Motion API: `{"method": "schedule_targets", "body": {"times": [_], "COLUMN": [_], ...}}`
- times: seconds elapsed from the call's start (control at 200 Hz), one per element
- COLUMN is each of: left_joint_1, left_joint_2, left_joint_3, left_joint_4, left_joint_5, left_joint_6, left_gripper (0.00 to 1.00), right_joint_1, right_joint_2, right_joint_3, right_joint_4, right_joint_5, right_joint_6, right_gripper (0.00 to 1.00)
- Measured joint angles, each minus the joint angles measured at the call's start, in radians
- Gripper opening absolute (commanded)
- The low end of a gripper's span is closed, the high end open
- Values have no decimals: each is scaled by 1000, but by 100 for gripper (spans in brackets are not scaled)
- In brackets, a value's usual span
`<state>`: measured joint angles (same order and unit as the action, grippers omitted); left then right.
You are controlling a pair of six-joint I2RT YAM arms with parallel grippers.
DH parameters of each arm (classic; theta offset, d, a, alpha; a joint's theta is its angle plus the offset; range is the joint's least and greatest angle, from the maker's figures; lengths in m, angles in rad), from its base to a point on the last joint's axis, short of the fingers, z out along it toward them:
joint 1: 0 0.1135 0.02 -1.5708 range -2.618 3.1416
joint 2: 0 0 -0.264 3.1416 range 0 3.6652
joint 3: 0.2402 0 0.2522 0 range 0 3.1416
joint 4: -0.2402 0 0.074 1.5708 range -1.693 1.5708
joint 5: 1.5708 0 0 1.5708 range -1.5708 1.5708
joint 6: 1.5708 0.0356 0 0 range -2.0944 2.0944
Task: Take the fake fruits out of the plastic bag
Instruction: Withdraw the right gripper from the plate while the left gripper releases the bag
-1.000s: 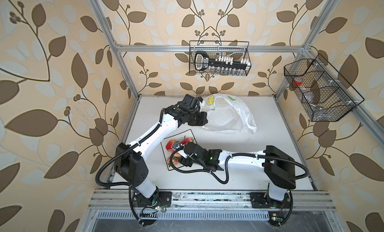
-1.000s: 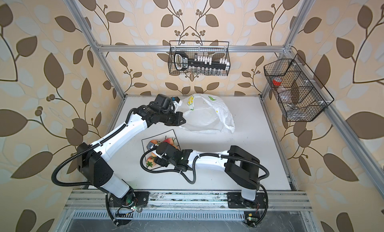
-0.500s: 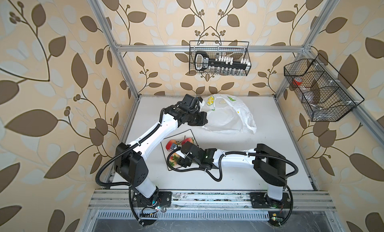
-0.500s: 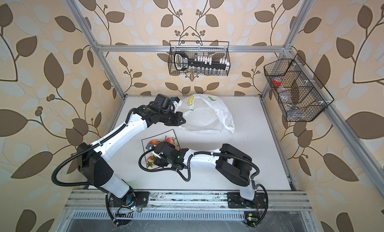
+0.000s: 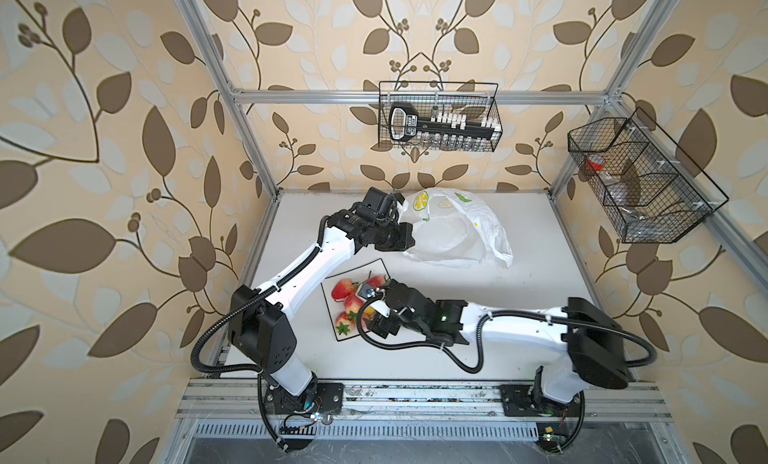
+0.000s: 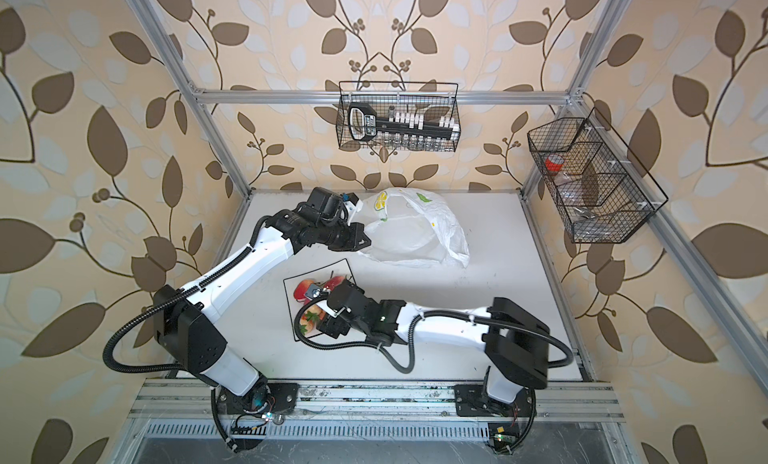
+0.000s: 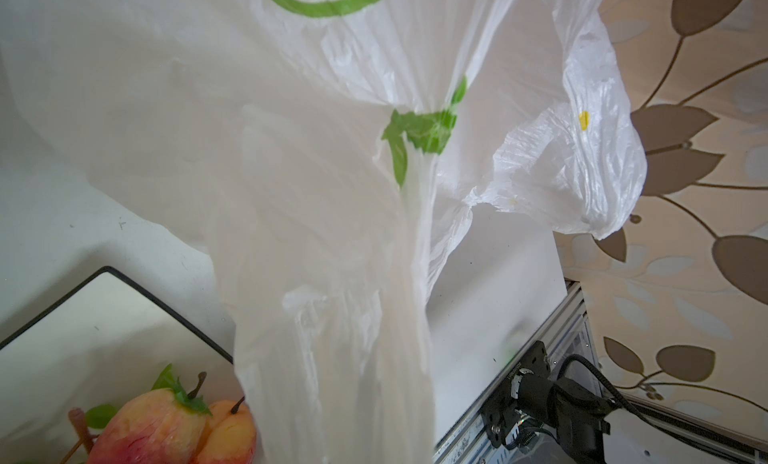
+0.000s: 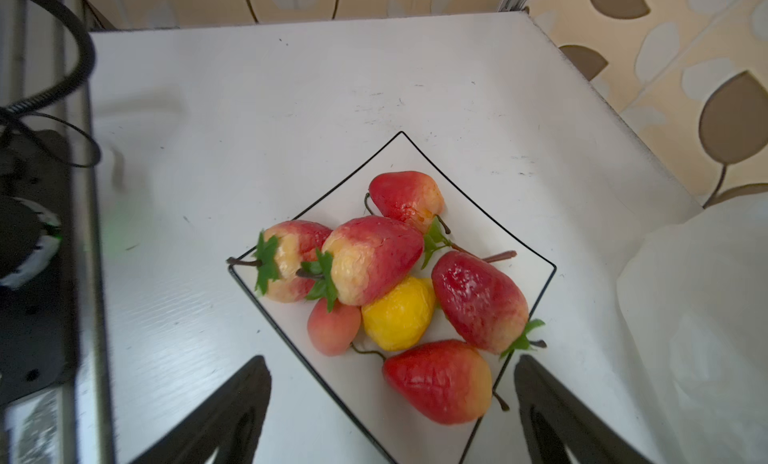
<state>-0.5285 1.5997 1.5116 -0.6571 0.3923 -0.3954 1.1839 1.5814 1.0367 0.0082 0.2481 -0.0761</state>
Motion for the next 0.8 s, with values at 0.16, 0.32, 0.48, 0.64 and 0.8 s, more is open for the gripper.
{"method": "schedule_targets", "body": {"times": [0.16,0.32,0.48,0.64,0.8], "left_joint_1": [0,-5,-58,-114,-118], "left_joint_2": [0,11,62,97,96], "left_joint_3": [0,-10,-12,-46,-59], "left_joint_4": [12,72,138,220,234], "left_joint_5": [23,49,52,54,41], "left_joint_6": [-2,-36,-82,-137,-159], "left_gripper": [0,0,2,64,99], "right_joint_1": [8,-22,-121,-193,-280], "right_joint_2": [-241,-443,-631,-771,-829], "right_joint_3": [-140,-240,-321,-335,-335], "right_joint_4": [-45,-167,-306,-433,-531], "right_joint_5": [5,62,127,189,231], "right_joint_6": [118,306,470,579,644], "right_gripper": [89,88,86,86,86]}}
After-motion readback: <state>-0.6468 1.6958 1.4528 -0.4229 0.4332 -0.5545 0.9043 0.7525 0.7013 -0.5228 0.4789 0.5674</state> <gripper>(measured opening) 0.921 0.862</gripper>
